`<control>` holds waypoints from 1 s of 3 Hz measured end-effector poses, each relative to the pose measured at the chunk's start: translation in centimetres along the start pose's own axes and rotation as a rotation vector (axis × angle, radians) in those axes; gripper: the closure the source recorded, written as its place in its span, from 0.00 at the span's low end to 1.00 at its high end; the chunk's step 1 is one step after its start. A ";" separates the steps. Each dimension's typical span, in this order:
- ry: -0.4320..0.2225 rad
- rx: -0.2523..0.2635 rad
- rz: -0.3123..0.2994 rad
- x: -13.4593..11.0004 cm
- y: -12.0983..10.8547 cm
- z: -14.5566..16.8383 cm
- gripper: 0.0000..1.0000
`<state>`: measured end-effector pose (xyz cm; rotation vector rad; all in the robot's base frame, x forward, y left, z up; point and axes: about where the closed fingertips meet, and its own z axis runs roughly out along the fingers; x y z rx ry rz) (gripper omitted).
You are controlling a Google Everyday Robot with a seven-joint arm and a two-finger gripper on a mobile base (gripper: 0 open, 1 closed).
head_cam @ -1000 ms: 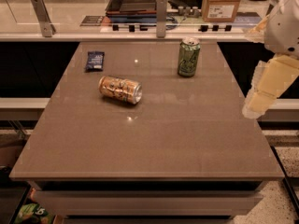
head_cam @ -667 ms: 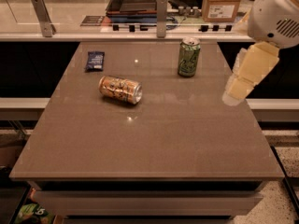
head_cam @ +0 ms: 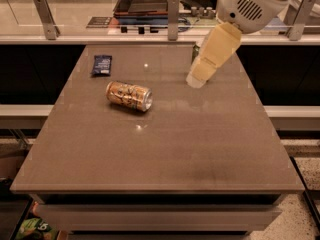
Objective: Place orange can upright
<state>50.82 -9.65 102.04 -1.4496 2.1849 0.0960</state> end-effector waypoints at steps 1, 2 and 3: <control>-0.036 0.029 0.036 -3.9 -0.5 2.0 0.00; -0.026 0.066 0.056 -6.7 -0.9 4.5 0.00; 0.036 0.078 0.036 -8.3 -1.0 7.6 0.00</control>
Offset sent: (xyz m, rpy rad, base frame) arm 0.0779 0.1013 -0.0232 -0.0054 -0.0667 -0.1268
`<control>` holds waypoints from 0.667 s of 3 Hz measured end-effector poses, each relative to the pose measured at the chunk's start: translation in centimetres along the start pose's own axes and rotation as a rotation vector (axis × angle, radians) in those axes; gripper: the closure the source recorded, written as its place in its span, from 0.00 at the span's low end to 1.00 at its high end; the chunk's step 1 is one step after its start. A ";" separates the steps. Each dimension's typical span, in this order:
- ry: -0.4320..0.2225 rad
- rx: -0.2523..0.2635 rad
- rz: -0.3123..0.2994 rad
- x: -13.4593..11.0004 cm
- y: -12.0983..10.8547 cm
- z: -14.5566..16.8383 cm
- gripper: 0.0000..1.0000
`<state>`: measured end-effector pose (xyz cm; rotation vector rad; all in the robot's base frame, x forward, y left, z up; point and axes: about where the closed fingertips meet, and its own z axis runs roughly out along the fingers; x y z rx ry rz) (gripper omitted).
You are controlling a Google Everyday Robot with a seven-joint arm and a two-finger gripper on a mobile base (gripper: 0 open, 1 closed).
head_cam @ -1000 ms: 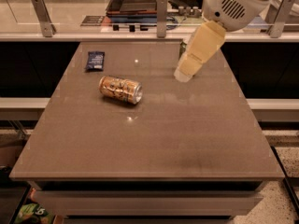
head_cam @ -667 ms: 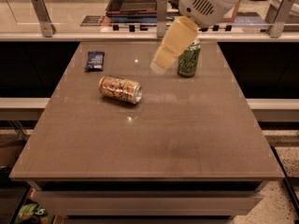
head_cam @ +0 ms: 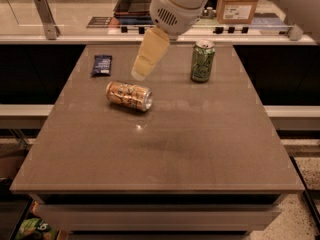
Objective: Place orange can upright
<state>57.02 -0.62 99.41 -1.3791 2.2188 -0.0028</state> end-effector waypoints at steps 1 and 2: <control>0.091 -0.007 -0.049 -0.7 0.7 3.1 0.00; 0.165 -0.034 -0.113 -0.9 1.5 5.4 0.00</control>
Offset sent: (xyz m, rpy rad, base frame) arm 0.0168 0.0419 -0.0704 -0.2782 0.1334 0.1329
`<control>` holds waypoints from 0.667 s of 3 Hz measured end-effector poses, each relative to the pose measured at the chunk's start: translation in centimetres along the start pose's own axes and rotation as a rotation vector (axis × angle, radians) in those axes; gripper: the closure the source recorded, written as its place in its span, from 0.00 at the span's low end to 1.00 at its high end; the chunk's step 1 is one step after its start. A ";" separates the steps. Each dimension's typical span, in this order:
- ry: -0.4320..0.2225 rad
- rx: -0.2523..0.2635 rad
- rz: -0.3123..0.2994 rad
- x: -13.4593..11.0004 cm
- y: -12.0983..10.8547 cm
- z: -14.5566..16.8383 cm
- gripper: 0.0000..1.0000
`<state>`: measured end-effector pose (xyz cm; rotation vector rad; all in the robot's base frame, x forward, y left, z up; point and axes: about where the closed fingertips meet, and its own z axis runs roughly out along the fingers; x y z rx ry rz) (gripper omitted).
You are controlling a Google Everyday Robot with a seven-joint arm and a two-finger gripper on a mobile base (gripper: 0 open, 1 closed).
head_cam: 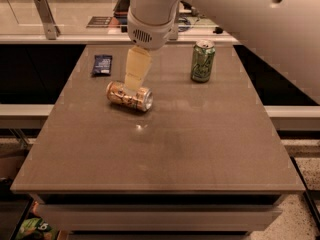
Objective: Place orange can upright
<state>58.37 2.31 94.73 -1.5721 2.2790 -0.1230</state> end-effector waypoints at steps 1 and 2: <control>0.028 -0.038 -0.051 -0.5 0.6 1.7 0.00; 0.028 -0.038 -0.051 -0.5 0.6 1.7 0.00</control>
Offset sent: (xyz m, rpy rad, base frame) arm 0.0019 0.0072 -0.0128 -0.0243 0.0307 0.0391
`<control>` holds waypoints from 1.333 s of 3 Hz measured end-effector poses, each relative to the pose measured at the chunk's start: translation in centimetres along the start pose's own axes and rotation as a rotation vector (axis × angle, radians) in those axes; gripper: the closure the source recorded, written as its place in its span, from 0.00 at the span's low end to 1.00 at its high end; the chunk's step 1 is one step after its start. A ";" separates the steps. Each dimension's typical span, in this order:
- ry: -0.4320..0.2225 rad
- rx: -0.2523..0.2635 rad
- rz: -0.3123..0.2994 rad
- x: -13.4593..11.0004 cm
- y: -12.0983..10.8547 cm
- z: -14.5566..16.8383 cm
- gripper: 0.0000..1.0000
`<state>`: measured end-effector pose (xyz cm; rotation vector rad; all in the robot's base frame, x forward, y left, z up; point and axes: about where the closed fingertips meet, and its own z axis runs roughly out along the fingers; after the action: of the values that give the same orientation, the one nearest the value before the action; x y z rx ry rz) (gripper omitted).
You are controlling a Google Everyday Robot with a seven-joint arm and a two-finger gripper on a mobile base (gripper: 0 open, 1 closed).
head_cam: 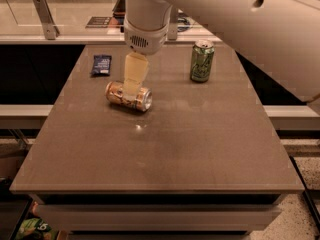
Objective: Place orange can upright
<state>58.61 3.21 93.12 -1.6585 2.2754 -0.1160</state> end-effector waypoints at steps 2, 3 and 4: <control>0.052 -0.082 -0.015 -2.8 -1.9 2.1 0.00; 0.071 -0.129 -0.001 -4.5 -1.5 4.1 0.00; 0.076 -0.145 0.047 -5.1 0.1 5.3 0.00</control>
Offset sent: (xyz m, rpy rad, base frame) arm 0.0496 0.0397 -0.0222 -0.0679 0.1934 0.0295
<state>61.51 8.68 89.16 -1.6961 2.4298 -0.0029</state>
